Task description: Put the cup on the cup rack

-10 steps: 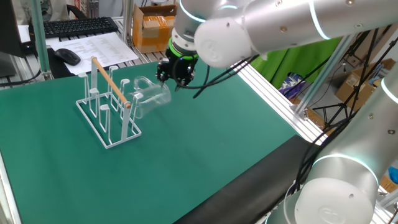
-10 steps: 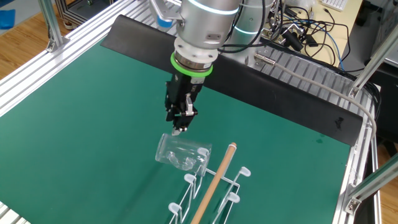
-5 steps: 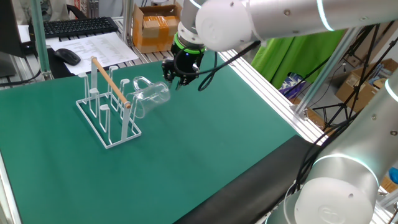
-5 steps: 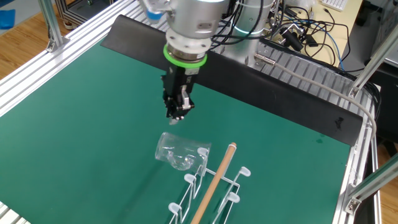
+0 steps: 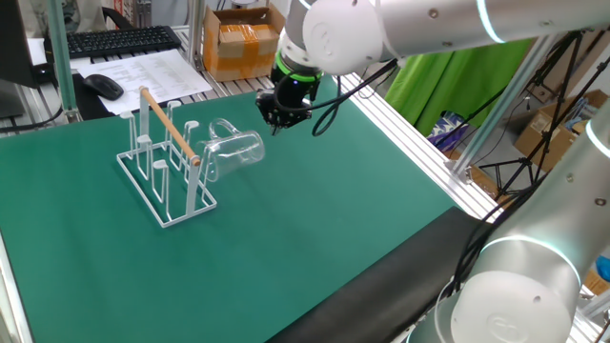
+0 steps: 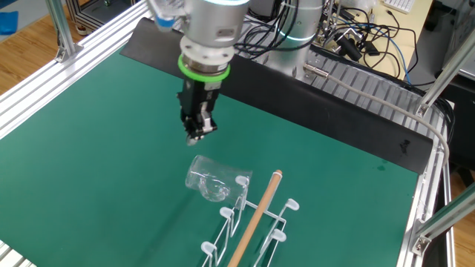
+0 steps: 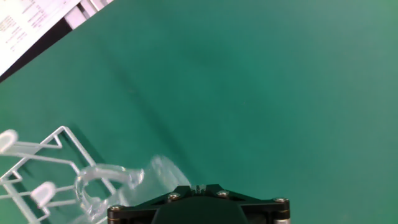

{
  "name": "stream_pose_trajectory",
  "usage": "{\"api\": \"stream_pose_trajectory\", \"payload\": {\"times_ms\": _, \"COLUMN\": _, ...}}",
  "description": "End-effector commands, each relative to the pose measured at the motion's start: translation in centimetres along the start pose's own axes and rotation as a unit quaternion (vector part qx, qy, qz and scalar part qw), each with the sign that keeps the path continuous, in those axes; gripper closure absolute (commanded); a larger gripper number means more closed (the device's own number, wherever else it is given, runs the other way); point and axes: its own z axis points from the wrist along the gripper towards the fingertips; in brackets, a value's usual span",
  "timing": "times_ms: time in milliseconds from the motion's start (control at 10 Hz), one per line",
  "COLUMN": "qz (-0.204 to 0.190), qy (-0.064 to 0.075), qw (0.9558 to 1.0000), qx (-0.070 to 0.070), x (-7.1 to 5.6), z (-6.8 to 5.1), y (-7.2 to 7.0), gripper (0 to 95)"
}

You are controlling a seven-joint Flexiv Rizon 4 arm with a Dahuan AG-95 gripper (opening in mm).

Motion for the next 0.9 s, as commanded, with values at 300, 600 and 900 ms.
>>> {"api": "stream_pose_trajectory", "payload": {"times_ms": 300, "qz": 0.007, "qy": 0.001, "qw": 0.9999, "qx": -0.007, "x": -1.0, "z": 1.9, "y": 0.9, "gripper": 95.0}}
{"api": "stream_pose_trajectory", "payload": {"times_ms": 600, "qz": 0.021, "qy": 0.007, "qw": 0.9996, "qx": -0.016, "x": -1.5, "z": 3.2, "y": 1.3, "gripper": 95.0}}
{"api": "stream_pose_trajectory", "payload": {"times_ms": 900, "qz": 0.032, "qy": 0.007, "qw": 0.9993, "qx": -0.016, "x": -1.8, "z": 4.7, "y": 2.3, "gripper": 95.0}}
